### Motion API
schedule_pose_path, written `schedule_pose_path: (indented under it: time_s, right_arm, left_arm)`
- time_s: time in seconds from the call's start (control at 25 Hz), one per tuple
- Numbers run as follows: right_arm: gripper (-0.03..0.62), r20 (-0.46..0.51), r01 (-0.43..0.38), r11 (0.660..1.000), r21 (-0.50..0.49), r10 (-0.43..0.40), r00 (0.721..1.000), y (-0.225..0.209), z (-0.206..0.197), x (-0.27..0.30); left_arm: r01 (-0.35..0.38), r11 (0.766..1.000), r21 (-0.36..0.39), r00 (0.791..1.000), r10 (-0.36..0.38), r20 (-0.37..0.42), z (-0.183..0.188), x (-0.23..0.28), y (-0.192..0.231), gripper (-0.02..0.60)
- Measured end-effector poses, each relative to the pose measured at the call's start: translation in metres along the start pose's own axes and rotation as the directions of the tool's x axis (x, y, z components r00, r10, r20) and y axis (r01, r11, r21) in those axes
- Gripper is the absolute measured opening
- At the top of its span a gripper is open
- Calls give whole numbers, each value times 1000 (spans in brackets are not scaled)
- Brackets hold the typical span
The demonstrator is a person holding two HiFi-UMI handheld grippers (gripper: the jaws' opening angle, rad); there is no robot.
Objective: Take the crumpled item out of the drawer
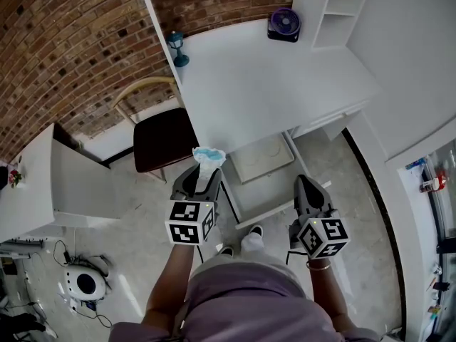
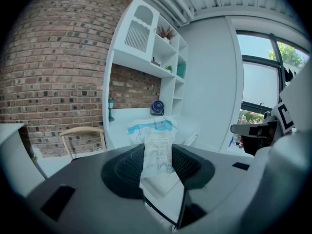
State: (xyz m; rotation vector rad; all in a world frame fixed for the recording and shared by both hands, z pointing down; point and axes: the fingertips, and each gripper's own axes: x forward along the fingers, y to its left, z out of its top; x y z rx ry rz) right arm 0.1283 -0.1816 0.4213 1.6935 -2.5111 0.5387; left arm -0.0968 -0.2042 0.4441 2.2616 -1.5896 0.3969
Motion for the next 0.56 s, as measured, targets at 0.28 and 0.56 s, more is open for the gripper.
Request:
schedule_pose_path:
  time_s: [0.28,0.56]
  right_arm:
    - [3,-5,3,1000,-5,-3,1000,-1,2,0]
    - [3,-16,2,1000,-6,-2,1000,-6,0,1]
  left_arm:
    - [-2,1000,-3,1000,2,3,3,-3,-1,173]
    - [5,1000,-13,1000,-5,-3,4,2,-6,173]
